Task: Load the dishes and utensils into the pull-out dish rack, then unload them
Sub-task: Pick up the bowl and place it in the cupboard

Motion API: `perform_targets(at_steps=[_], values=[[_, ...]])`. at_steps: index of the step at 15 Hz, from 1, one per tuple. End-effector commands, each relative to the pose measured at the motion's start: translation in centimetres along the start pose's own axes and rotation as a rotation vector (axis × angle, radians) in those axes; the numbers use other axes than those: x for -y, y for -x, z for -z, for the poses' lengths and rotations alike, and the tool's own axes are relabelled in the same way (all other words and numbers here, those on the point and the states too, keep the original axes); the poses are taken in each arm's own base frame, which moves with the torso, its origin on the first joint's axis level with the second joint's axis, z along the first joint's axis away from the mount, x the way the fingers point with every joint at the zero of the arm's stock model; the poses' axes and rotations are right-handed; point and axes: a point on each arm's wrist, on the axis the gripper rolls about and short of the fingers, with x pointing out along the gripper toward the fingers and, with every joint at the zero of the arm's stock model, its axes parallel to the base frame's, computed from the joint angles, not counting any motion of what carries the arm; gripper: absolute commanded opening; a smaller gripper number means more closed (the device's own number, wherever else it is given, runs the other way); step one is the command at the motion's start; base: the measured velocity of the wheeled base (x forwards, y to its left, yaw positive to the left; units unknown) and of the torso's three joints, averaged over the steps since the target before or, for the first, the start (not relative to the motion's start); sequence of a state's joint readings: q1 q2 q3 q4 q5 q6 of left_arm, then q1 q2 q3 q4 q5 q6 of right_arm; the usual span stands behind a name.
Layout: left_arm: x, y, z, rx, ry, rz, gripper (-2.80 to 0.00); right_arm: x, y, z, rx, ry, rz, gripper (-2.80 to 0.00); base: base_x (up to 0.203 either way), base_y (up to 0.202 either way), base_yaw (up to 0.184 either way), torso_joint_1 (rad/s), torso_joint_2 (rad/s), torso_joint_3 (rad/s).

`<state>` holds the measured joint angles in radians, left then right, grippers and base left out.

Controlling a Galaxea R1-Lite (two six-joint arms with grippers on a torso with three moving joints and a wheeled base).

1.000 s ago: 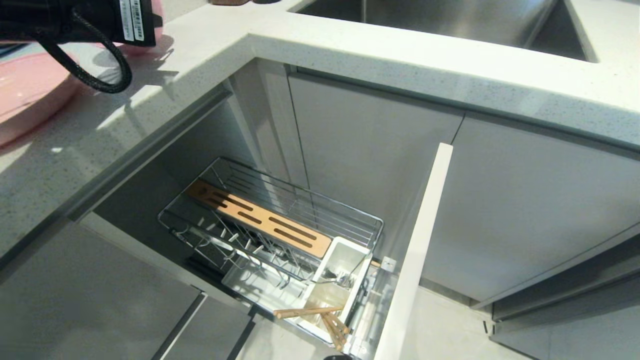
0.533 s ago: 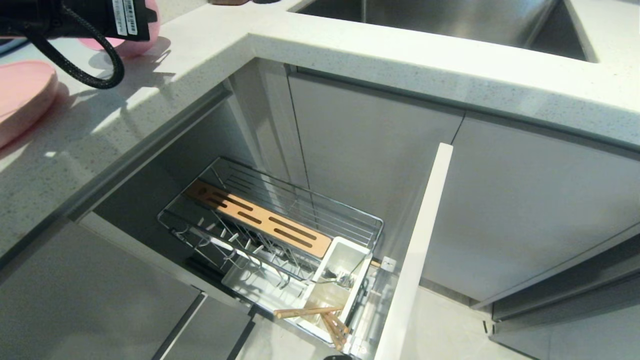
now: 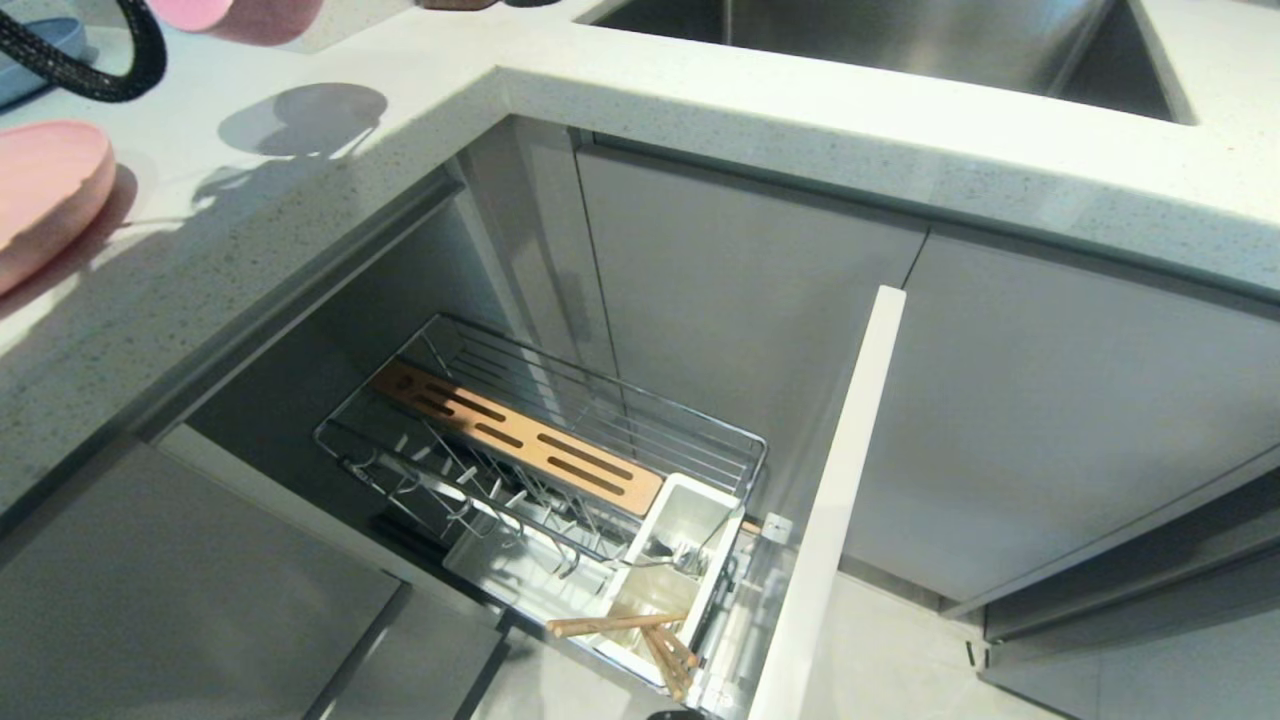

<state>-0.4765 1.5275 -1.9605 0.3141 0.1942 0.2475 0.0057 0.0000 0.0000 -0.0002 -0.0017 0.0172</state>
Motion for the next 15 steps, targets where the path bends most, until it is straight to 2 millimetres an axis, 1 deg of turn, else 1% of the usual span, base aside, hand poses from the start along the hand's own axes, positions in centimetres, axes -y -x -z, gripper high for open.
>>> perform_targets(at_steps=[1, 3, 5, 7, 9, 11, 12, 15], values=[[0.6, 2.3, -1.1, 0.047, 0.025, 0.052, -2.8, 0.0, 0.0, 0.0, -0.002, -0.001, 0.0, -2.8, 0.0, 0.0, 0.0, 0.0, 0.0, 0.0], [1.2, 4.0, -1.5, 0.064, 0.119, 0.106, -2.8, 0.0, 0.0, 0.0, -0.001, -0.001, -0.001, -2.8, 0.0, 0.0, 0.0, 0.0, 0.0, 0.0], [1.8, 4.8, -1.4, 0.045, 0.289, 0.12, -2.8, 0.0, 0.0, 0.0, 0.0, 0.0, 0.0, -2.8, 0.0, 0.0, 0.0, 0.0, 0.0, 0.0], [3.4, 5.3, -1.2, 0.027, 0.462, 0.184, -2.8, 0.0, 0.0, 0.0, -0.001, 0.0, -0.001, -2.8, 0.0, 0.0, 0.0, 0.0, 0.0, 0.0], [5.6, 5.3, -0.3, 0.004, 0.561, 0.205, -2.8, 0.0, 0.0, 0.0, -0.001, 0.0, 0.0, -2.8, 0.0, 0.0, 0.0, 0.0, 0.0, 0.0], [8.0, 5.4, 0.4, -0.001, 0.672, 0.2, -2.8, 0.0, 0.0, 0.0, -0.002, -0.001, -0.001, -2.8, 0.0, 0.0, 0.0, 0.0, 0.0, 0.0], [8.8, 5.1, 0.7, 0.015, 0.734, 0.183, -2.8, 0.0, 0.0, 0.0, 0.0, 0.0, -0.001, -2.8, 0.0, 0.0, 0.0, 0.0, 0.0, 0.0], [11.1, 3.1, 2.3, 0.025, 0.905, 0.082, -2.8, 0.0, 0.0, 0.0, -0.001, -0.001, -0.001, -2.8, 0.0, 0.0, 0.0, 0.0, 0.0, 0.0]])
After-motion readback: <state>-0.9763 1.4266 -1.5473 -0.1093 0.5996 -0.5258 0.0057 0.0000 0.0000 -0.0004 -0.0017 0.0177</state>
